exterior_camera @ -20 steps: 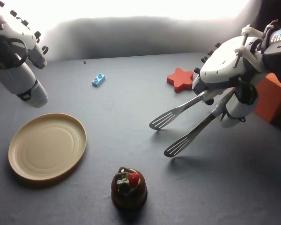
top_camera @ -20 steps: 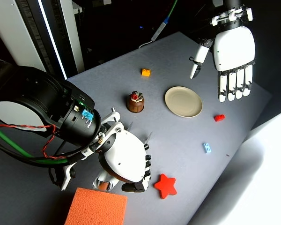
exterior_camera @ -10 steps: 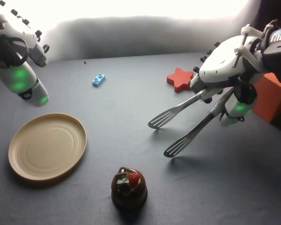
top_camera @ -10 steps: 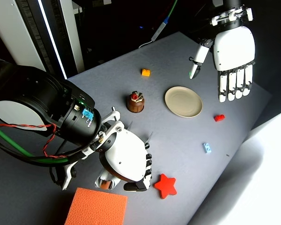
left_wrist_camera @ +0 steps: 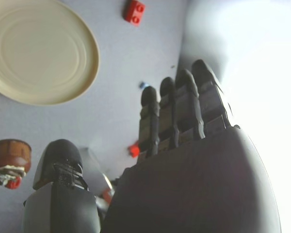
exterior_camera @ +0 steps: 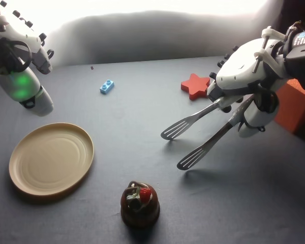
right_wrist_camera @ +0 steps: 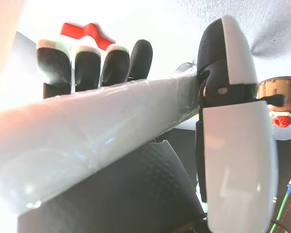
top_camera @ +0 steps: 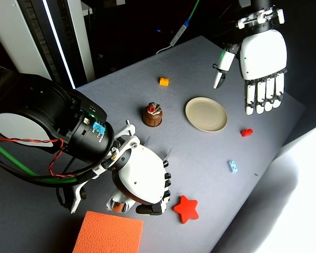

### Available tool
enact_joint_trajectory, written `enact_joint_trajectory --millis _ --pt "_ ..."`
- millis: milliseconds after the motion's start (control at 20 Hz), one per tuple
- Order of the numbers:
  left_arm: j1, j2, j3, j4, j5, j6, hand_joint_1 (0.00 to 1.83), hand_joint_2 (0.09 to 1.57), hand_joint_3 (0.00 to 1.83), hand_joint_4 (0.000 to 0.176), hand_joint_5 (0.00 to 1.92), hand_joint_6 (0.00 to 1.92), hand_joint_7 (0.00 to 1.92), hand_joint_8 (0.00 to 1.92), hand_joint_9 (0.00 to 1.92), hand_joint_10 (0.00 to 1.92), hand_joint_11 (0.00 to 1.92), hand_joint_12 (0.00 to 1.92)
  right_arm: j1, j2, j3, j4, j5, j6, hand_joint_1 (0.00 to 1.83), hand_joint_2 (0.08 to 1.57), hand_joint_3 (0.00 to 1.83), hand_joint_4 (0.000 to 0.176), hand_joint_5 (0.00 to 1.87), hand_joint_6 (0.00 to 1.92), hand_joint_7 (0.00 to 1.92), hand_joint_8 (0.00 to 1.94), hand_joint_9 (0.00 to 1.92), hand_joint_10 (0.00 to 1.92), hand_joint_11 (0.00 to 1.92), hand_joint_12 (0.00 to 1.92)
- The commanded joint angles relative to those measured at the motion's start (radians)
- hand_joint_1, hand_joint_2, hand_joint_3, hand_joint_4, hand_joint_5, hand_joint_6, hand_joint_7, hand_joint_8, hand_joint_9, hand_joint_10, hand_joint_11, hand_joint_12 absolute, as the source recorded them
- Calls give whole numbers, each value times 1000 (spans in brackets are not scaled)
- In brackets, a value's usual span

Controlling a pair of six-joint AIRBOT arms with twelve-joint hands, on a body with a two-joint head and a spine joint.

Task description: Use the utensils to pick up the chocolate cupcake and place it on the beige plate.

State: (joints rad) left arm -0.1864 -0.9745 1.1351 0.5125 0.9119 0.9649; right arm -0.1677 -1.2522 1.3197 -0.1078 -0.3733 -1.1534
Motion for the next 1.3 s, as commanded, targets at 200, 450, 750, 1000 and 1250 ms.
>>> enact_joint_trajectory --millis 200,450,750,1000,1250 --pt "-15 7 2 48 -43 4 215 1111 0 0 210 5 149 3 113 3 0 251 5 8 -12 52 88 0 831 1108 1 0 506 1274 508 1696 499 1912 633 1921" --pt "-15 7 1 48 -43 4 223 1107 0 0 230 4 187 6 150 7 0 321 13 18 -37 71 101 0 835 1098 1 0 541 1281 547 1647 509 1858 628 1921" --pt "-14 7 0 48 -43 4 228 1109 0 0 227 7 167 2 140 3 0 305 46 36 -63 73 108 0 821 1110 1 0 555 1228 570 1609 545 1830 633 1921" --pt "-14 7 0 48 -43 4 224 1106 0 0 249 7 210 6 170 5 0 349 75 46 -83 73 98 -1 802 1110 2 0 563 1235 586 1602 557 1814 660 1921" --pt "-14 8 0 48 -43 4 225 1107 0 0 233 2 192 2 150 2 0 318 112 55 -111 74 83 1 802 1106 1 0 582 1197 595 1584 568 1767 652 1921"
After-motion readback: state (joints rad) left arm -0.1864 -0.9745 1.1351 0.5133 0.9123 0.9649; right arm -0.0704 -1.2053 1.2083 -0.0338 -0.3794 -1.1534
